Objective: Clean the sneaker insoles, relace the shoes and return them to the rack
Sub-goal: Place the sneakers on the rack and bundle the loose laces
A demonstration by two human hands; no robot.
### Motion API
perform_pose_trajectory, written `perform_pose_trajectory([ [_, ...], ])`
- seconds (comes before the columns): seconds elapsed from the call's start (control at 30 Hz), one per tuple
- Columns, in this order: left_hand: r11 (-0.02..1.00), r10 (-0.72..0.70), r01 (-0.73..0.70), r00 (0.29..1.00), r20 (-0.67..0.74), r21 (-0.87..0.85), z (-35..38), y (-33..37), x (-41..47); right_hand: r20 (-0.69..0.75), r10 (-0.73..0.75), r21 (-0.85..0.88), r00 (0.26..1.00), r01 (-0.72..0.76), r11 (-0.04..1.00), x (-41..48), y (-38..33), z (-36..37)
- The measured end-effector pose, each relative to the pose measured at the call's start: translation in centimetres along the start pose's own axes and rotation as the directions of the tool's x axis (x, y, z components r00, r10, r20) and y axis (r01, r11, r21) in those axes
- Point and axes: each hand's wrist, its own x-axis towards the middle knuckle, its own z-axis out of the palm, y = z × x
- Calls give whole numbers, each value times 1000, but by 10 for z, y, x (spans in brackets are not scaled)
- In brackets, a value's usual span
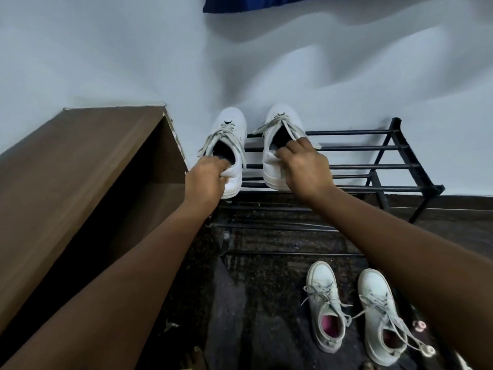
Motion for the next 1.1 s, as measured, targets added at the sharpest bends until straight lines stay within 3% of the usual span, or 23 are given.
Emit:
perform_pose_trajectory([
  [0.23, 997, -77, 77, 997, -12, -6, 21, -14, 15, -20, -23, 11, 1000, 24, 1000, -7, 2, 39],
  [0.47, 988, -144, 148, 987, 68, -53, 24, -19, 40, -3, 28, 51, 1000, -28, 998, -3, 2, 51],
  [0.77, 989, -40, 51, 996, 77, -140, 20, -30, 42, 187, 119, 24, 975, -126, 992, 8, 7, 44],
  [1.1, 995, -2, 13, 995, 104, -98, 15, -34, 43, 183, 128, 46, 975, -139, 989, -4, 9, 50],
])
